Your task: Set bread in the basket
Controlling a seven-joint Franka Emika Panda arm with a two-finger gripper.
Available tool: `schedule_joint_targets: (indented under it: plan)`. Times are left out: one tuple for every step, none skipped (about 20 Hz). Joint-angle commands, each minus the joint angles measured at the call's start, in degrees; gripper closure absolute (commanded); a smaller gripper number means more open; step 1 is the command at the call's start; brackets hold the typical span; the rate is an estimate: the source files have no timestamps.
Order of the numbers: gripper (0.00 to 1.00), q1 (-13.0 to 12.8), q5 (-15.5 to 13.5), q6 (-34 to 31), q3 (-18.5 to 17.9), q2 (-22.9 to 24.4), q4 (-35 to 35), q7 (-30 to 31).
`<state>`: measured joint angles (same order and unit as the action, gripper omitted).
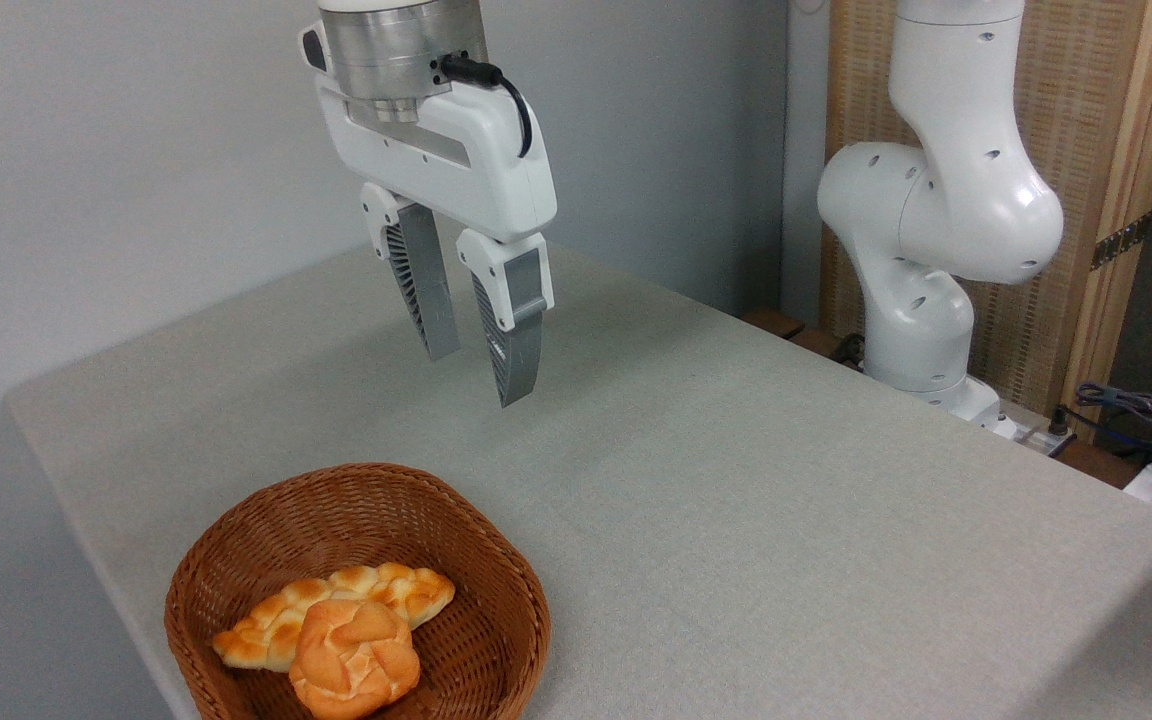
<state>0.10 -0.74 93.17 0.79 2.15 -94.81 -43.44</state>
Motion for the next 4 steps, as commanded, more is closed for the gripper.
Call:
schedule_joint_targets:
  plan:
    - [0.00,-1.2,0.7,-0.2,-1.1,0.8,-0.5,0.3]
    - [0.00,-1.2,0.7,-0.2,-1.1,0.8,-0.5,0.3]
    - [0.00,-1.2,0.7,-0.2,-1.1,0.8,-0.5,0.3]
    - [0.00,-1.2,0.7,-0.2,-1.1,0.8,-0.5,0.2]
